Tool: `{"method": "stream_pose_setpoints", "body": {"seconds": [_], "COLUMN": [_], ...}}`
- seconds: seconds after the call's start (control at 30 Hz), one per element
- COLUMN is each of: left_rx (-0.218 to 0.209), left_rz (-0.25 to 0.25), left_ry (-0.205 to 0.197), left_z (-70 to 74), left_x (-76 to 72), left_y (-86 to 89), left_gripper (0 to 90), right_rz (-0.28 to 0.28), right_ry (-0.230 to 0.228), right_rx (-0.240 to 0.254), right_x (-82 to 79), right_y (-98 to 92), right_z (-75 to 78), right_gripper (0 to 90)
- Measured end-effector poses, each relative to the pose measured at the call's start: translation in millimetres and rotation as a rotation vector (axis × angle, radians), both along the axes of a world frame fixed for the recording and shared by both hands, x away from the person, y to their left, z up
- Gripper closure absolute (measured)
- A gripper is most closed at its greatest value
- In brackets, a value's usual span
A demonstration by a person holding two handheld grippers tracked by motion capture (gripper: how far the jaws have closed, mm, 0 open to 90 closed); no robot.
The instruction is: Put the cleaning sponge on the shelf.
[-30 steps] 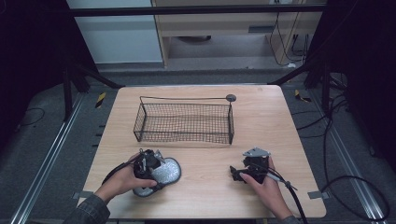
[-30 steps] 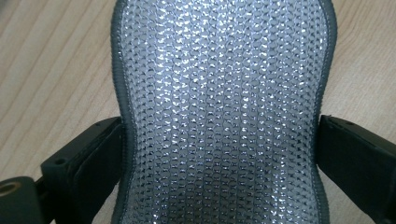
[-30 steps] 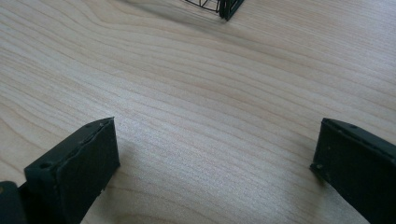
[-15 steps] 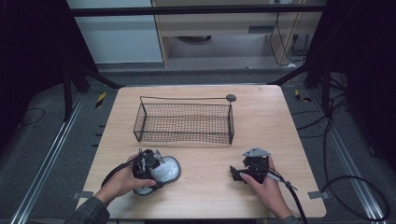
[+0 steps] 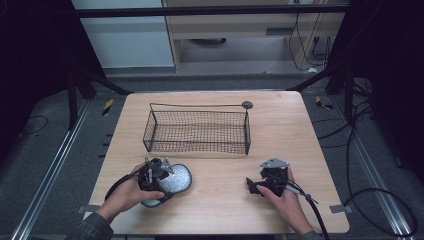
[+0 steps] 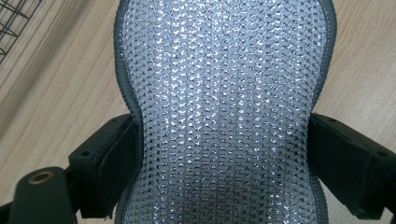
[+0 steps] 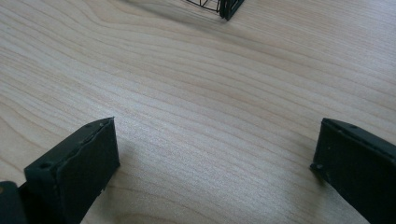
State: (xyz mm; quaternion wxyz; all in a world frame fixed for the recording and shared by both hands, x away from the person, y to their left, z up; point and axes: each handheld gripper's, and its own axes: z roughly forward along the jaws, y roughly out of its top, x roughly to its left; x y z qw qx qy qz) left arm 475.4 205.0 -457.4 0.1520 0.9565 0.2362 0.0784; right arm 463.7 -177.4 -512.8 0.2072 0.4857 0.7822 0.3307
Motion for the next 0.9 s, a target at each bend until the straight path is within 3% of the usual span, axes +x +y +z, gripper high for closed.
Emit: {"method": "stream_pose_setpoints", "body": {"seconds": [0.33,0.73,0.9], "left_rx": [-0.009,0.014,-0.001], "left_rz": [0.004,0.016,0.012], "left_ry": [-0.057,-0.112,-0.146], "left_z": [12.6,28.9,42.5], "left_x": [2.1,9.7,10.7], "left_y": [0.5,5.6,7.7], "left_gripper": [12.2,12.9,13.0], "right_rz": [0.000,-0.001,0.000], "right_ry": [-0.001,-0.002,-0.002], "right_rx": [0.000,0.001,0.001], "right_x": [-0.1,-0.1,-0.1], "right_y": [0.0,0.0,0.0], "right_z": [-0.1,-0.2,-0.2], "right_gripper": [0.4,0.4,0.4]}}
